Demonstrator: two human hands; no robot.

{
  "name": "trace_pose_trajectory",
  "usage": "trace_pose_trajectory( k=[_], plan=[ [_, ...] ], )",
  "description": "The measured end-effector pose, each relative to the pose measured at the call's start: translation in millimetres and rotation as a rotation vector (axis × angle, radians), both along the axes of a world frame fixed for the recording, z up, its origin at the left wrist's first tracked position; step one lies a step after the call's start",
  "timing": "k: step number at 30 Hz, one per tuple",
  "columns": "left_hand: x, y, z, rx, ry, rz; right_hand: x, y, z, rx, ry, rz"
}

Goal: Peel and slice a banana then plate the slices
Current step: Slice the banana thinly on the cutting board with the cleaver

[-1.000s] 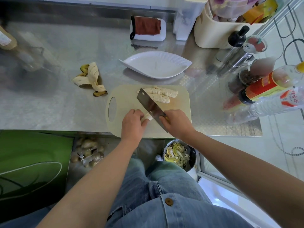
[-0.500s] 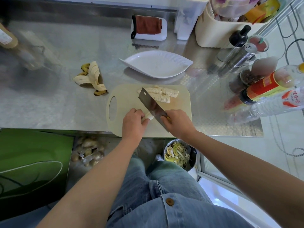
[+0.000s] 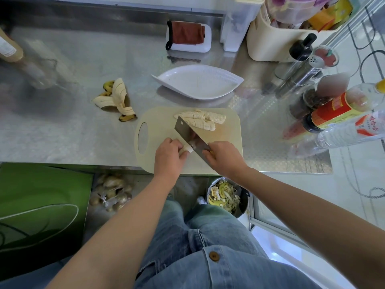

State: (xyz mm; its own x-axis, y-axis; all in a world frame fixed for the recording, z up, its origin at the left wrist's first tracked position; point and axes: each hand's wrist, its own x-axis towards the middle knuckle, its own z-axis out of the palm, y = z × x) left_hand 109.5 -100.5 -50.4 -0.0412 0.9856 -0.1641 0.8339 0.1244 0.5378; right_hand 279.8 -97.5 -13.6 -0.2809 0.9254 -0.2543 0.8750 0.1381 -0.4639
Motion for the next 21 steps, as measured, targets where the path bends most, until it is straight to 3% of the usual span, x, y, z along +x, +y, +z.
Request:
trace_pose_trajectory(
  k=[21],
  plan=[
    [0.4,-0.3,0.7,0.006,0.009,-0.007,2.9,-6.0,-3.4,-0.016,-0.011,-0.011]
  ],
)
